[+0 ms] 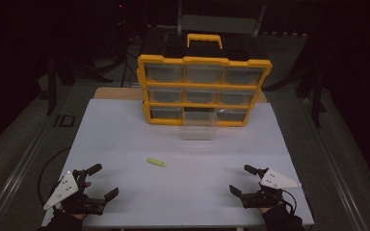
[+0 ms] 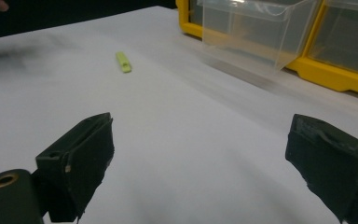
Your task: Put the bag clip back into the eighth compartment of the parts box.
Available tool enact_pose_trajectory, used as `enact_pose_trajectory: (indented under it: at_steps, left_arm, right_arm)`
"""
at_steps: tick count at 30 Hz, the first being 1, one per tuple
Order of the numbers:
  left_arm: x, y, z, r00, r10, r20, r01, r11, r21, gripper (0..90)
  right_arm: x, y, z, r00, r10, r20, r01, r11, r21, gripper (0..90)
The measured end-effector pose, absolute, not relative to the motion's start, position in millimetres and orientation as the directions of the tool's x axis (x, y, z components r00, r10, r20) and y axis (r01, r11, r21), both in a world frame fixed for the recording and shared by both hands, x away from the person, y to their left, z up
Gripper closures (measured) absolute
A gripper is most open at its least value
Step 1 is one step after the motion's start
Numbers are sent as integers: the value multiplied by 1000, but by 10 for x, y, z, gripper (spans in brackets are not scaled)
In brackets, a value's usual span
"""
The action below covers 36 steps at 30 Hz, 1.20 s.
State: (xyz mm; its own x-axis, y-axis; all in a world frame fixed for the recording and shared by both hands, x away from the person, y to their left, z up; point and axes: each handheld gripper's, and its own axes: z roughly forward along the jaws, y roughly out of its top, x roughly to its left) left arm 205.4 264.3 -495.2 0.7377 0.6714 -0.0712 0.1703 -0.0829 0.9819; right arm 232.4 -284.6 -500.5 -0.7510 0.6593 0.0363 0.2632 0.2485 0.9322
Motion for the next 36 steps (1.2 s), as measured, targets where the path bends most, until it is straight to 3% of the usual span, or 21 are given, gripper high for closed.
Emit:
enact_pose_trajectory:
  at_steps: [19,36]
  left_arm:
    - [2040,2641,-4943,744,663,-75,166,-75,983,2]
    - [2037,2656,-4941,741,666,-82,169,-67,983,2]
  right_arm:
    - [2309,-2846,-4942,-758,650,53,296,270,916,76]
    - [2466,-2699,-4541,-790,612,32,279,312,908,77]
